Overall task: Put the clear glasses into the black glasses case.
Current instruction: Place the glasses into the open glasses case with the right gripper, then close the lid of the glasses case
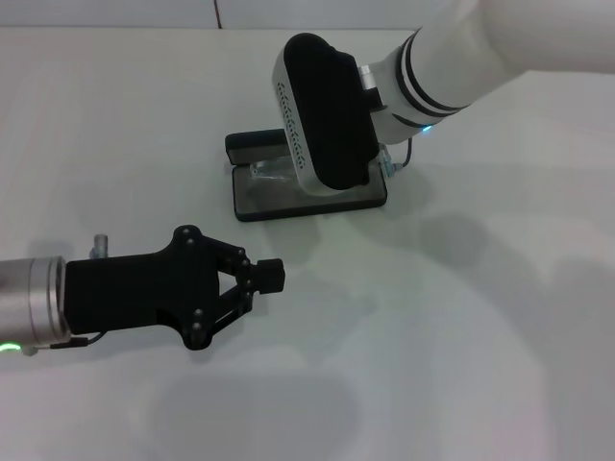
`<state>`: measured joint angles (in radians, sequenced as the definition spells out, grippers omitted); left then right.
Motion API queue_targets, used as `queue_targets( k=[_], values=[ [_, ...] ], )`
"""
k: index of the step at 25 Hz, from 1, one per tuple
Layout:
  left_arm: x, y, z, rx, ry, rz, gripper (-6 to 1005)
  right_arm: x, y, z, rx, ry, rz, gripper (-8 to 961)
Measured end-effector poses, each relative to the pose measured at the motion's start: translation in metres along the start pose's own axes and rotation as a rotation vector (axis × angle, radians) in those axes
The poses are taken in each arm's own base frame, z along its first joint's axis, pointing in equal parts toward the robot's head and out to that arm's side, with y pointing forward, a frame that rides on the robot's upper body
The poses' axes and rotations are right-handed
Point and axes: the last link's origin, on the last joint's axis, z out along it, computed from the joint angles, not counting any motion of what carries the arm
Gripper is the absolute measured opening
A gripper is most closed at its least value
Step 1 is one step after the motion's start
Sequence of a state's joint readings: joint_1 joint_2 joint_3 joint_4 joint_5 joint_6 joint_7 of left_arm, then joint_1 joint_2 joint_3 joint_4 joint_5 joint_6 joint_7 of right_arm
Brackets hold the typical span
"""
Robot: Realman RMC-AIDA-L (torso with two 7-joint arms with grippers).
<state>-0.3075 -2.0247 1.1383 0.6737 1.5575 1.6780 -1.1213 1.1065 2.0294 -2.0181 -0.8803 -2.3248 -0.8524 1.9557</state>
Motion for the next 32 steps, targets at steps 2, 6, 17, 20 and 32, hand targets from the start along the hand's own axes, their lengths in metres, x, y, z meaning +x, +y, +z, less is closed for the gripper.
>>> queue_targets(
  k=[2, 6, 17, 20, 32],
  values=[
    [0.001, 0.0, 0.001, -0.002, 0.001, 0.003, 44, 0.0, -0.001, 0.0, 0.003, -0.001, 0.002, 49],
    [0.001, -0.001, 0.002, -0.002, 0.0, 0.005, 44, 0.0, -0.001, 0.0, 0.008, -0.002, -0.002, 49],
    [0.0, -0.001, 0.0, 0.011, -0.003, 0.001, 44, -0.003, 0.0, -0.001, 0.021, -0.024, 0.003, 138],
    [0.001, -0.004, -0.005, 0.042, 0.016, -0.001, 44, -0.002, 0.005, -0.002, 0.017, -0.044, 0.034, 138],
    [0.025, -0.028, -0.026, 0.257, 0.213, -0.009, 44, 0.024, 0.04, -0.027, 0.012, -0.237, 0.345, 139]
  ],
)
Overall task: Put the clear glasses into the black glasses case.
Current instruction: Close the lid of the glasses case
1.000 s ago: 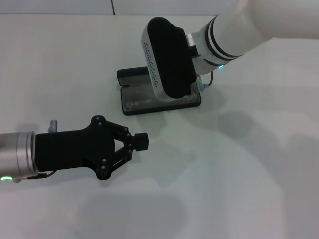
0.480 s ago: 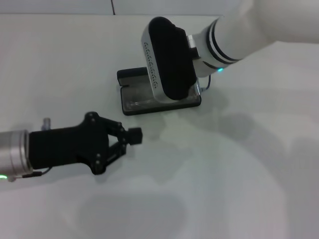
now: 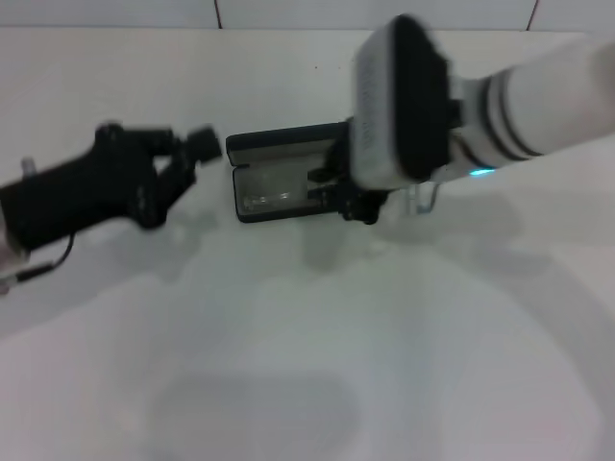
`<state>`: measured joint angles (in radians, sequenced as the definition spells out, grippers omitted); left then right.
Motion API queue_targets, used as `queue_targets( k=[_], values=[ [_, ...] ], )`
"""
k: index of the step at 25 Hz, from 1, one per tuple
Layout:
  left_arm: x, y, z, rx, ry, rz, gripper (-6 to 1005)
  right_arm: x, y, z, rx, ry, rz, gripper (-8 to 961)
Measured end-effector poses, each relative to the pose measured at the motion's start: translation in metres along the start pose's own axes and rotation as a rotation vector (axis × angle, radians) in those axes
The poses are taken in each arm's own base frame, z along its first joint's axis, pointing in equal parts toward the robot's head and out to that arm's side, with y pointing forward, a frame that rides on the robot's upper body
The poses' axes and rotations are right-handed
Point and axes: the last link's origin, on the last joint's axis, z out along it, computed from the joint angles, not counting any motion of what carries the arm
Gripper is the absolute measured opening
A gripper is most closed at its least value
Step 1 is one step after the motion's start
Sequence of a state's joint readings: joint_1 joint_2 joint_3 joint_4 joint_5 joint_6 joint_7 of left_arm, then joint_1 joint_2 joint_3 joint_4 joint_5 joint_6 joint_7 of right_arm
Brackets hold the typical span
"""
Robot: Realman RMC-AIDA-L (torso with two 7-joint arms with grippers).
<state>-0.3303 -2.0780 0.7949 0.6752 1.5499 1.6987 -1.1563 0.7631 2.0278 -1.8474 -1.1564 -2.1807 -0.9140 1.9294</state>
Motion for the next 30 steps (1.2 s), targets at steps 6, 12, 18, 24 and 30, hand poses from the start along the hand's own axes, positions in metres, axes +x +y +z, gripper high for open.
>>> queue_targets(
  k=[6, 12, 18, 24, 30],
  values=[
    [0.018, -0.018, 0.03, -0.005, 0.025, -0.004, 44, 0.036, 0.003, -0.04, 0.008, -0.17, 0.22, 136],
    [0.025, -0.036, 0.068, 0.015, -0.033, -0.081, 44, 0.09, 0.019, -0.067, 0.042, -0.236, 0.409, 133],
    [0.015, -0.059, 0.111, 0.119, -0.135, -0.181, 44, 0.131, 0.035, -0.085, 0.102, -0.263, 0.566, 130],
    [-0.006, -0.061, 0.136, 0.169, -0.308, -0.158, 44, 0.148, 0.045, -0.099, 0.133, -0.363, 0.643, 130],
    [-0.027, -0.057, 0.142, 0.199, -0.411, -0.152, 45, 0.147, 0.043, -0.107, 0.153, -0.426, 0.629, 132]
  ],
)
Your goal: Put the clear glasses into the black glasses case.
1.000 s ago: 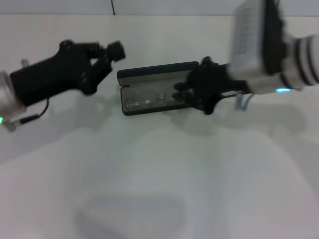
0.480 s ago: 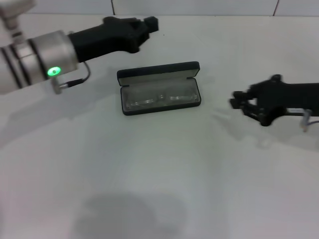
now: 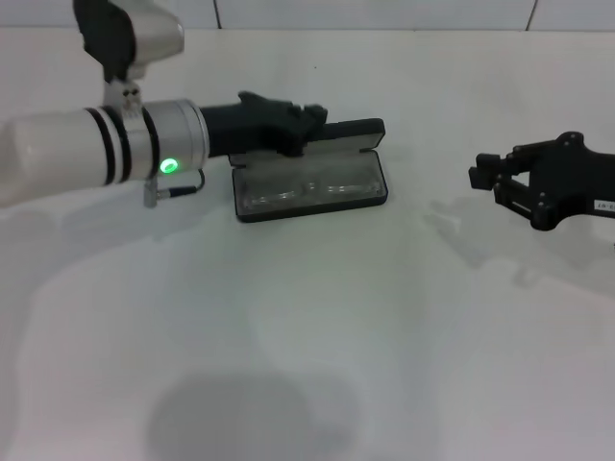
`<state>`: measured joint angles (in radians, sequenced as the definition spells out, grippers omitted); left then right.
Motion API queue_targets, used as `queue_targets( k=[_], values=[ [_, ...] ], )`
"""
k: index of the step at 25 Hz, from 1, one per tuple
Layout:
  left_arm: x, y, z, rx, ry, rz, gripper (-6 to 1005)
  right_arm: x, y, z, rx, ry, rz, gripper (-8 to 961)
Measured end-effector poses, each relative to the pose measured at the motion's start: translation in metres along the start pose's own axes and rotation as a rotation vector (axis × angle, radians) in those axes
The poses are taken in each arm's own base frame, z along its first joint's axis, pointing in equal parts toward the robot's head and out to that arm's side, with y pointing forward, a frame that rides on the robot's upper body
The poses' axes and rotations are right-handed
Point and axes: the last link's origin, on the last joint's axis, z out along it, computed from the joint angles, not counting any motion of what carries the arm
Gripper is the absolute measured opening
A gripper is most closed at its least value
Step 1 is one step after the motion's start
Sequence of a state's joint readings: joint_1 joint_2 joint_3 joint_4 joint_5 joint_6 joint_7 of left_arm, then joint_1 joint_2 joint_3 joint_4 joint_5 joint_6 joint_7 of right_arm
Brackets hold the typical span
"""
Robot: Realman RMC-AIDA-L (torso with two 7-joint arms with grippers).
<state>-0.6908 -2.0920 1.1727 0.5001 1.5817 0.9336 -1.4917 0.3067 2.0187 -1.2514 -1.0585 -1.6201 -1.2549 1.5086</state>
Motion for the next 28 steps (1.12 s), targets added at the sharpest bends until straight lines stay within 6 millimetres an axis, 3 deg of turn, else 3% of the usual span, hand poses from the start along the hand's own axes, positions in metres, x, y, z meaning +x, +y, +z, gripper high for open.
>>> queue_targets(
  k=[14, 17, 20, 23, 28],
  values=[
    [-0.032, 0.01, 0.001, -0.013, -0.04, -0.111, 45, -0.009, -0.006, -0.003, 0.021, -0.058, -0.044, 137],
    [-0.031, 0.017, -0.003, -0.059, -0.003, -0.107, 45, -0.011, -0.006, -0.002, 0.012, -0.062, -0.048, 138],
    [-0.014, 0.033, -0.019, -0.177, 0.126, 0.03, 45, -0.013, -0.006, -0.002, 0.011, -0.066, -0.057, 139],
    [0.001, 0.051, -0.049, -0.263, 0.33, 0.206, 45, -0.014, -0.005, -0.002, 0.006, -0.08, -0.056, 140],
    [0.005, 0.054, -0.076, -0.268, 0.457, 0.25, 45, -0.011, -0.001, -0.01, -0.017, -0.138, -0.044, 142]
  ],
)
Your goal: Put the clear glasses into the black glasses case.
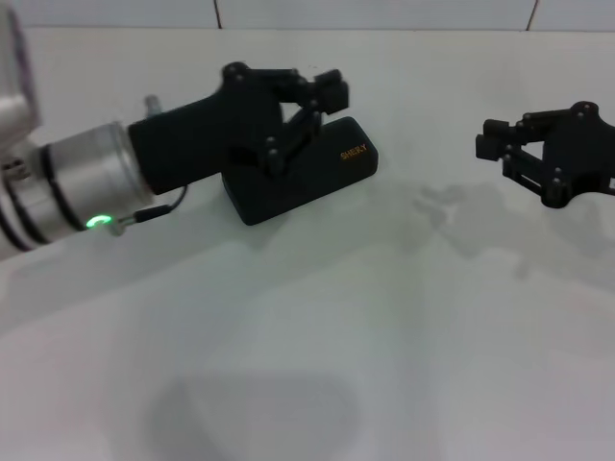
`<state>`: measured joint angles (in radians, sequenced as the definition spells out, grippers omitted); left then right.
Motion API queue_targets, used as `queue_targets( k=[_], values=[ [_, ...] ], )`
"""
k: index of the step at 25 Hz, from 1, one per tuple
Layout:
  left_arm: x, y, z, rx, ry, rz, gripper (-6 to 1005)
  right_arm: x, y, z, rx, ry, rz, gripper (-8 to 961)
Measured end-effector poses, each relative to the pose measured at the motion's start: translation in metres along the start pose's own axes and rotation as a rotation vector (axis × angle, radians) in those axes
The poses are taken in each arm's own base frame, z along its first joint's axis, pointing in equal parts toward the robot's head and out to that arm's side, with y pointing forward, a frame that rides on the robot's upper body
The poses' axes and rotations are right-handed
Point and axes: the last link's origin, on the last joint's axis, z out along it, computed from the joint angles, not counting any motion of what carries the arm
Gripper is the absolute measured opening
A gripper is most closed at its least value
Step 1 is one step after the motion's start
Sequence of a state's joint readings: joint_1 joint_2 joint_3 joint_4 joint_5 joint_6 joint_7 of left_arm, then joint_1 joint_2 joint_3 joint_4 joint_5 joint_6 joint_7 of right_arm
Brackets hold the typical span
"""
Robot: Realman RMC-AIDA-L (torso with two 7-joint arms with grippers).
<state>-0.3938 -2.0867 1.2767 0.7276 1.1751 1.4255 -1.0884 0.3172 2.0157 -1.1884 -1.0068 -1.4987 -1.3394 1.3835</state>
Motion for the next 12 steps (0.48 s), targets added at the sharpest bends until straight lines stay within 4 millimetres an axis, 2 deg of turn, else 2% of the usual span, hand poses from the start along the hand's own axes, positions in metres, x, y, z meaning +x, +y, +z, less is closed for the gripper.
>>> queue_targets(
  k=[1, 6, 12],
  values=[
    [0.0, 0.0, -0.004, 0.005, 0.001, 0.002, 45, 0.0, 0.002, -0.002, -0.017, -0.018, -0.008, 142],
    [-0.008, 0.003, -0.025, 0.027, -0.026, -0.015, 174, 0.001, 0.01, -0.017, -0.095, -0.135, -0.045, 144],
    [-0.014, 0.023, -0.048, 0.028, 0.029, 0.027, 437, 0.003, 0.014, -0.016, -0.125, -0.153, -0.033, 346]
  ],
)
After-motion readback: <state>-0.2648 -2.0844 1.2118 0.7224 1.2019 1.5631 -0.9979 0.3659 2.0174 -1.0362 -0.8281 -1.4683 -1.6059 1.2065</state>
